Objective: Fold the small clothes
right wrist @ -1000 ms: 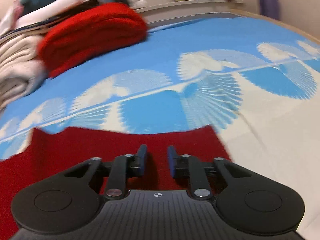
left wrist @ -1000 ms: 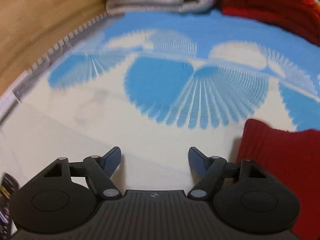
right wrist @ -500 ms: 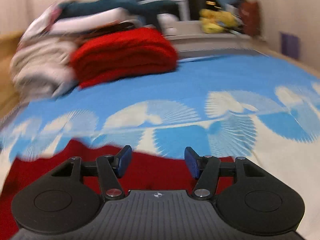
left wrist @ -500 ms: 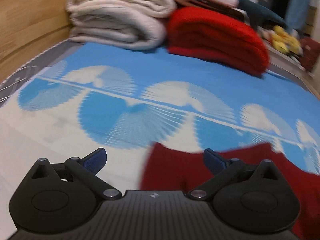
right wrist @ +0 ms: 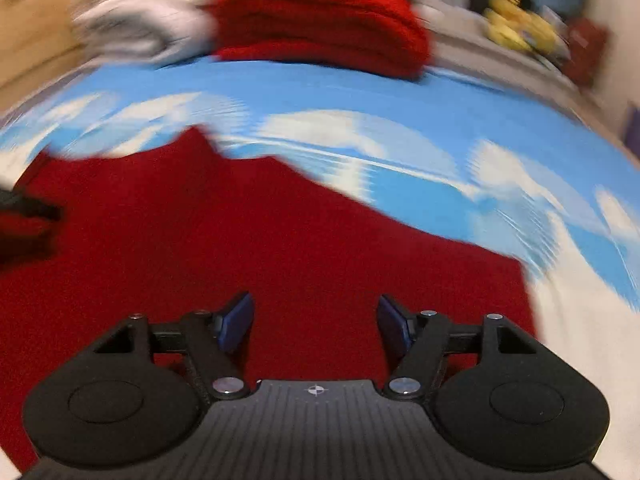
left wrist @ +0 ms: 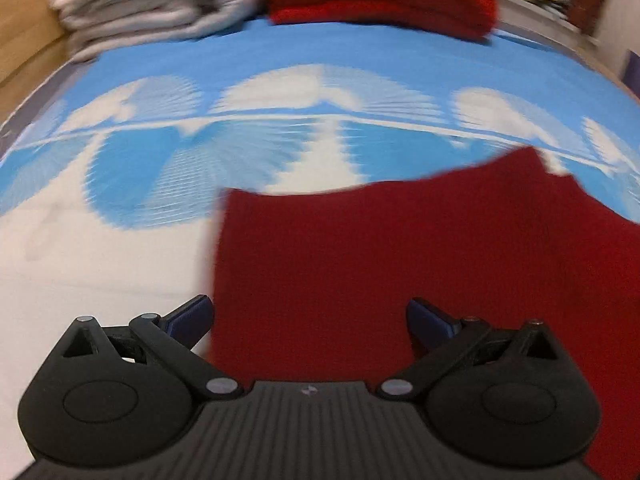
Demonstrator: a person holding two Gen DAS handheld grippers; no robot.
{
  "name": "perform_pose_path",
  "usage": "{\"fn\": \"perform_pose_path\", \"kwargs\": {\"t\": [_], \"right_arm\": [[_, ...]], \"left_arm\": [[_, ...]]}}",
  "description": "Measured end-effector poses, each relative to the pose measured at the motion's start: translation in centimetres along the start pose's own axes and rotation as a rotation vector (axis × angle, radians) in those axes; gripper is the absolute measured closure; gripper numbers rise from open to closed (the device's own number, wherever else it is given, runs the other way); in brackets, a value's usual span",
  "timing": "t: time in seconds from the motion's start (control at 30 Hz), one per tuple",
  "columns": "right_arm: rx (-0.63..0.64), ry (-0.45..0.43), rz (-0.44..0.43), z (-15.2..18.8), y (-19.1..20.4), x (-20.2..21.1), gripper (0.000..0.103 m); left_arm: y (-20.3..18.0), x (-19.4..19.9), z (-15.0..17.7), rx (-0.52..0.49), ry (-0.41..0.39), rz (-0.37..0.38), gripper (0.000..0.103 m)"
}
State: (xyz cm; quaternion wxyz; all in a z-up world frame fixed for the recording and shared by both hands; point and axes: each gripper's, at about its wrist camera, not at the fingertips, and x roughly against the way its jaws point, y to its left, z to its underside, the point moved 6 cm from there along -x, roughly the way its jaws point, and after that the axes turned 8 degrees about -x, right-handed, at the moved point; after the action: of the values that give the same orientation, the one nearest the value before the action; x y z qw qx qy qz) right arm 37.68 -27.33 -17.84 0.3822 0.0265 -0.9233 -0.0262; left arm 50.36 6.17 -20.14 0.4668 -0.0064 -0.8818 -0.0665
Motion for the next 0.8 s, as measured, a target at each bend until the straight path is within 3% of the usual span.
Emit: {"fn": "perform_pose_path", "kwargs": {"t": [0.03, 0.1, 0.2, 0.33, 0.4, 0.5, 0.63, 0.7, 0.8], "right_arm": [[-0.033, -0.008, 0.014, -0.2, -1.7, 0.1, 0.054], [-0.096, -0.042, 0.079, -0.5, -4.8, 0.7, 0.056], [-0.257, -0.053, 0.18, -0.1, -9.5, 0.9, 0.03], [-0.411, -0.004, 0.107, 1.7, -12.2, -0.3, 0.018], [-0.431, -0.014, 0.107, 1.3, -12.5, 0.5, 0.019], [-0.503, -0.151, 0.155, -0.1, -13.0, 5.5, 0.02], [-0.583, -0.304, 0.055, 0.0, -11.9, 13.0, 0.011], [-0.634, -0.309, 0.0, 2.6, -10.5, 15.6, 0.01], [-0.673, -0.247, -0.058, 8.1, -8.1, 17.7, 0.01]], "left_arm": [[1.5, -0.2, 0.1, 0.045, 0.011, 0.011, 0.0], [4.0, -0.3, 0.1, 0.131, 0.029, 0.011, 0.0], [5.5, -1.0, 0.3, 0.157, 0.042, 0.014, 0.0], [5.6, -1.4, 0.7, 0.153, 0.05, 0.003, 0.0], [6.0, -0.4, 0.7, 0.177, 0.065, -0.017, 0.0], [6.8, 4.1, 0.6, 0.226, 0.022, -0.045, 0.0], [6.6, 11.1, 1.9, 0.17, -0.093, -0.054, 0.0], [6.0, 13.7, 4.3, 0.16, -0.128, -0.046, 0.0], [4.1, 15.8, 9.5, 0.106, -0.131, 0.049, 0.0]]}}
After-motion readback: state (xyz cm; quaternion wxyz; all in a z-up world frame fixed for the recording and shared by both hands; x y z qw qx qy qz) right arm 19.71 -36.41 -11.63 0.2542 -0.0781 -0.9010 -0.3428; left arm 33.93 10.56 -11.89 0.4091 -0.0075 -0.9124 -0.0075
